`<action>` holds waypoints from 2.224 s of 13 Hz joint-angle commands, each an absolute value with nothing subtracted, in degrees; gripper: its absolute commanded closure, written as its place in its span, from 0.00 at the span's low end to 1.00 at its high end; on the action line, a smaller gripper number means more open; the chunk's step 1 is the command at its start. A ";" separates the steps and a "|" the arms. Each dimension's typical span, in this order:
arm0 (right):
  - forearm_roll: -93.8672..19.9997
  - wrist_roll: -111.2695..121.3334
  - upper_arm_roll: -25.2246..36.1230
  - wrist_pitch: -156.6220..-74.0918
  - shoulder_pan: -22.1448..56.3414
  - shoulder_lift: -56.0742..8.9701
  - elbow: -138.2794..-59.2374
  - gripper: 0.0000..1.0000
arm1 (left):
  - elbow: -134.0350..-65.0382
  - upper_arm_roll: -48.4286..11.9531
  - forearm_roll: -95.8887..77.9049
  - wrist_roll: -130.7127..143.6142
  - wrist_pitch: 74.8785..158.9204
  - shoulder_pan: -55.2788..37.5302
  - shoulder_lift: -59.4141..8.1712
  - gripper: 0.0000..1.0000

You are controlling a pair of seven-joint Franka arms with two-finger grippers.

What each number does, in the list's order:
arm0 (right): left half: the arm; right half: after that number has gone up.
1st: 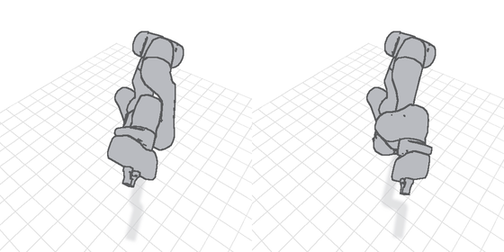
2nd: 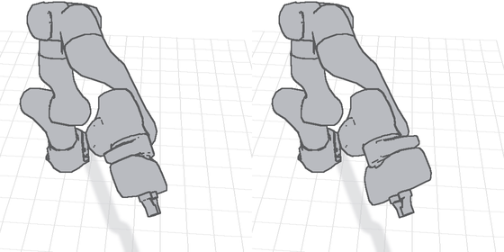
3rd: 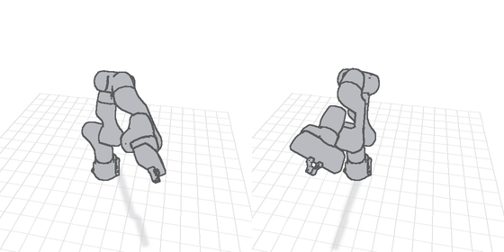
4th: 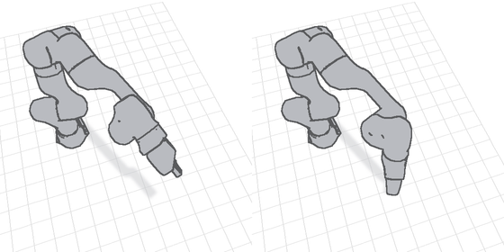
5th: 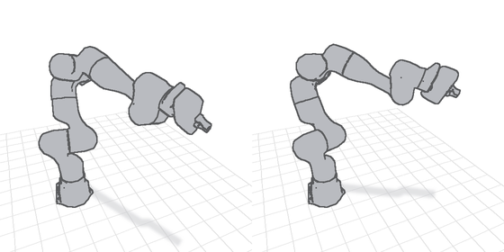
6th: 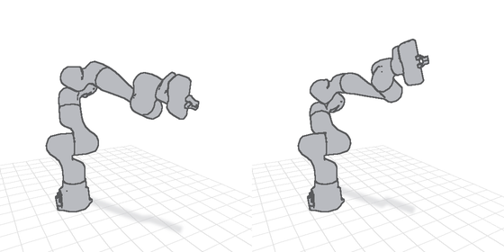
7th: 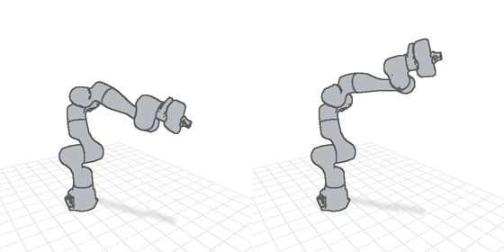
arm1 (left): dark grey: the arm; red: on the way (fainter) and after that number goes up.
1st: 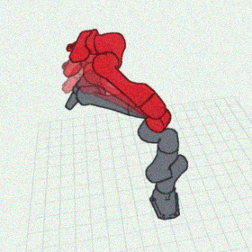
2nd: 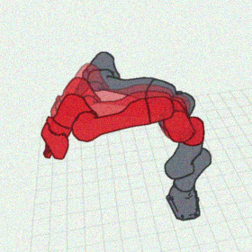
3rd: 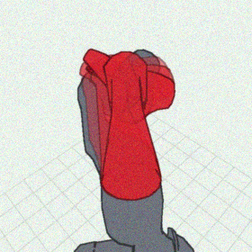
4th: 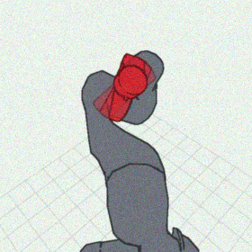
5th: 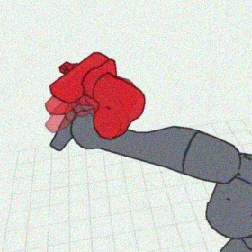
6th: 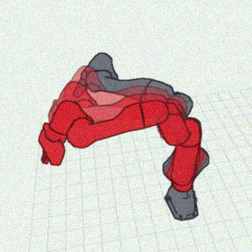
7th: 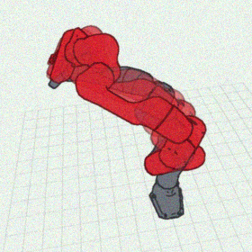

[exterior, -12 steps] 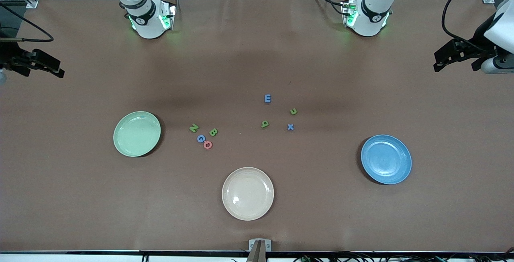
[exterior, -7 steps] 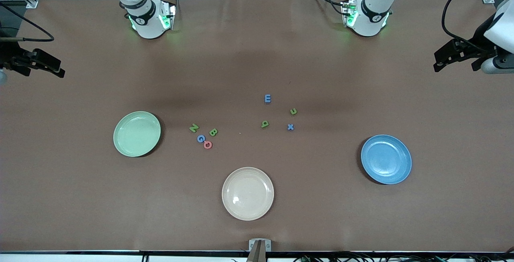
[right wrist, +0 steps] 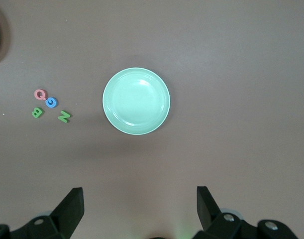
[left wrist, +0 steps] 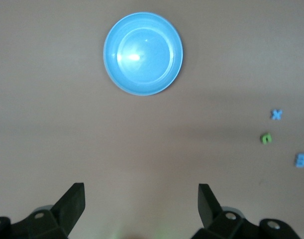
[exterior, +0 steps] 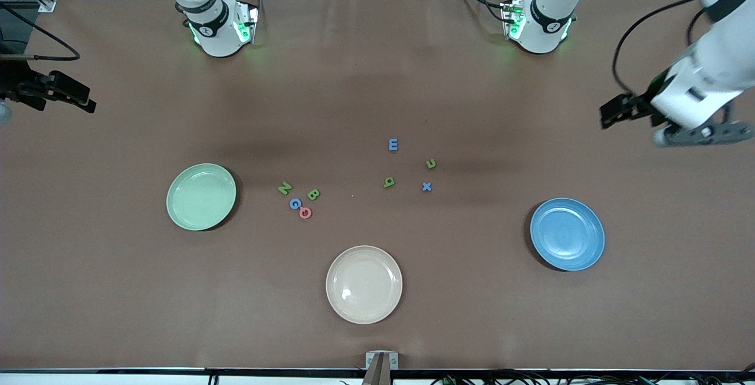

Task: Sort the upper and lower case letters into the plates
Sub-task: 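Move the left gripper out from rest toward the scattered letters, then grasp the green u with the left gripper while the right gripper starts out, then carry the u to the blue plate while the right gripper reaches the N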

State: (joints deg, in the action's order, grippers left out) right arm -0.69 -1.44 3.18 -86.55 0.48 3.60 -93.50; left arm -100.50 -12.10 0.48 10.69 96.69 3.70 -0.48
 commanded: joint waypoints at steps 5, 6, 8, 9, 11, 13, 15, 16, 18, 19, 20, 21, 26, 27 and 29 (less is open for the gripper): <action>-2.46 -1.05 2.46 -87.89 -0.62 5.89 -95.54 0.00 | -116.00 -23.54 0.35 36.33 122.66 2.64 -8.68 0.00; -2.90 -1.05 2.55 -87.98 -0.62 5.89 -95.54 0.00 | -117.23 -24.08 0.70 43.17 127.39 0.29 -11.40 0.00; -2.90 -1.05 2.55 -87.89 -0.53 5.80 -95.36 0.00 | -118.21 -24.17 7.26 53.73 133.31 -3.68 -16.15 0.01; -2.81 -0.97 2.55 -87.46 -0.53 5.71 -94.93 0.00 | -117.95 -24.26 9.90 60.23 136.29 -5.26 -19.22 0.01; -2.81 -1.32 2.55 -87.10 -0.70 4.49 -92.12 0.00 | -117.69 -24.17 11.59 68.87 142.27 -8.77 -23.88 0.02; -2.29 -1.58 2.55 -87.10 -0.53 2.64 -91.76 0.00 | -117.60 -24.17 15.36 73.54 145.09 -11.07 -27.75 0.15; -2.37 -0.97 2.55 -87.97 -0.61 -0.07 -91.67 0.00 | -117.42 -24.17 19.23 78.99 146.69 -12.03 -30.22 0.22; -2.20 -0.97 2.55 -89.89 -0.70 -1.65 -91.67 0.00 | -117.16 -24.17 20.81 81.88 146.69 -13.43 -31.37 0.25; -2.28 -0.97 2.55 -93.15 -1.14 -5.96 -91.58 0.00 | -116.37 -24.17 21.80 85.07 146.69 -14.06 -32.34 0.29; -2.11 -0.97 2.64 -94.47 -1.40 -8.76 -91.58 0.00 | -116.37 -24.17 21.80 85.25 146.69 -14.67 -32.43 0.30; -1.94 -1.05 2.64 -95.09 -1.58 -11.14 -91.50 0.00 | -116.37 -24.17 21.80 85.34 146.69 -14.68 -33.04 0.31; -2.80 -1.75 2.55 -96.92 -1.58 -11.94 -91.76 0.00 | -116.37 -24.17 21.80 86.39 146.69 -14.76 -33.22 0.34; -3.34 -26.93 2.29 -105.45 5.96 -16.43 -96.84 0.00 | -116.37 -24.17 21.80 89.03 146.69 -15.20 -34.01 0.69; -3.34 -30.64 2.29 -108.34 7.89 -16.44 -99.29 0.00 | -116.28 -24.17 21.80 89.12 146.60 -15.12 -33.93 0.88; -4.13 -36.28 2.29 -113.27 10.36 -16.26 -104.13 0.00 | -116.02 -24.00 21.88 87.99 146.08 -13.81 -33.05 1.00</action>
State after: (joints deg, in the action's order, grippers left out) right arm -3.25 -31.55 1.96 -109.53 8.73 -17.55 -99.15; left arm -116.82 -24.24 20.59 87.58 146.64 -14.71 -33.46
